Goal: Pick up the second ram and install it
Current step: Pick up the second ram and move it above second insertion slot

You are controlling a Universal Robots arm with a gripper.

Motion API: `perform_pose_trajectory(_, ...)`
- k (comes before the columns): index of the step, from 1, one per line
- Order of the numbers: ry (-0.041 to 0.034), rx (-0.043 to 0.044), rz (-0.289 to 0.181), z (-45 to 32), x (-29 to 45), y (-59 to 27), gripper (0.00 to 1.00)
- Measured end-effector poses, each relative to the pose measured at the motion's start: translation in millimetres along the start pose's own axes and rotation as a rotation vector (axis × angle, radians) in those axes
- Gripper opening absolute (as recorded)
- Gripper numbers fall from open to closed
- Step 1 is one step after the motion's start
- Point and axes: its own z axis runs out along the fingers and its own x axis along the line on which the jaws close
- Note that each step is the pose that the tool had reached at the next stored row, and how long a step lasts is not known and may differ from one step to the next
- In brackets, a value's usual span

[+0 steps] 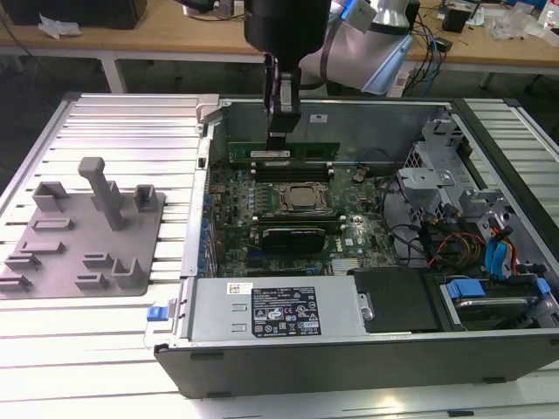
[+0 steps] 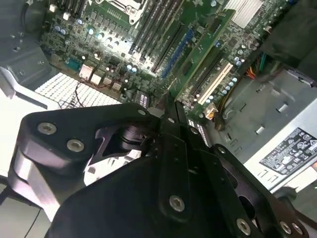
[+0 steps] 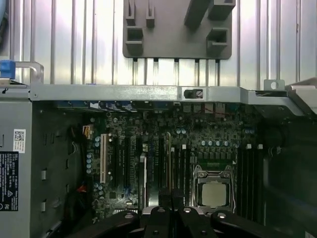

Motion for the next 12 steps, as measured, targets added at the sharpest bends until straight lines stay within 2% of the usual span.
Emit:
perform_pose_trajectory(3, 0.0, -0.0023, 0.0, 8.2, -9.5, -3.2, 0.09)
perform_pose_trajectory(6, 0.0, -0.0057, 0.0, 16.6, -14.9, -6.0, 0.09)
perform_pose_trajectory(10, -0.0001, -0.0082, 0.0, 23.9, -16.7, -9.9, 0.09)
perform_pose_trajectory(12, 0.0, -0.0091, 0.0, 28.4, -16.7, -18.5, 0.09)
